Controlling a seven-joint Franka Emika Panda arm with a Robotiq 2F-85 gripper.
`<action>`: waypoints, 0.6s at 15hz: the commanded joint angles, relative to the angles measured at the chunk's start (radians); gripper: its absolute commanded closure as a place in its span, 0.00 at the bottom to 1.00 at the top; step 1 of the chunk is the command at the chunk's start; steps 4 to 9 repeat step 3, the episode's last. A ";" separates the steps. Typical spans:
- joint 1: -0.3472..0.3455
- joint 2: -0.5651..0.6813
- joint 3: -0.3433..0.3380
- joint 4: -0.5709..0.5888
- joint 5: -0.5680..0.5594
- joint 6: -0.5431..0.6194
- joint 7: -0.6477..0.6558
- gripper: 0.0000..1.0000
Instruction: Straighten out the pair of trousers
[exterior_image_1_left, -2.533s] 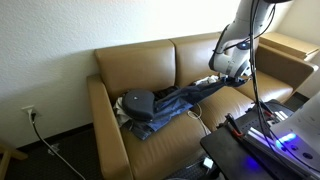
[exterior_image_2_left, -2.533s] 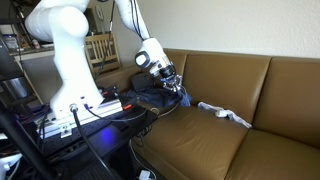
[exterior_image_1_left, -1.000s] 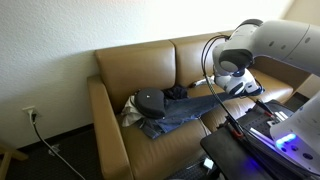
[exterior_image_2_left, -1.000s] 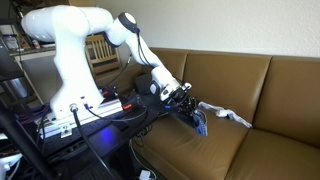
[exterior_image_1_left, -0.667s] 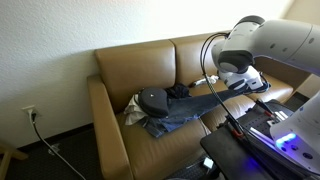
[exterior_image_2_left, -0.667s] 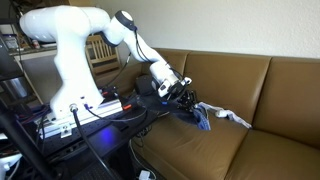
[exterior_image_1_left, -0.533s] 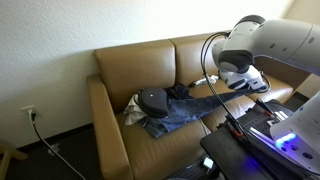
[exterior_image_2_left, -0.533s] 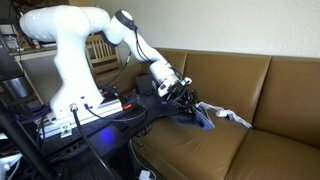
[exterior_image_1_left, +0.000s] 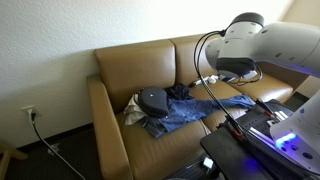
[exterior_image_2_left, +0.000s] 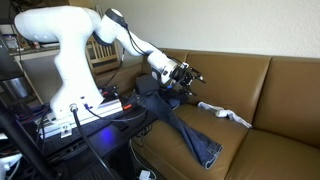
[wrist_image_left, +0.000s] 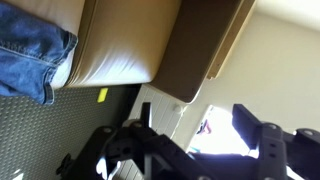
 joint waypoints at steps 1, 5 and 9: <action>0.039 -0.151 -0.003 0.000 -0.094 0.000 -0.119 0.00; 0.059 -0.066 -0.007 0.008 -0.075 0.000 -0.051 0.00; 0.059 -0.066 -0.007 0.008 -0.075 0.000 -0.051 0.00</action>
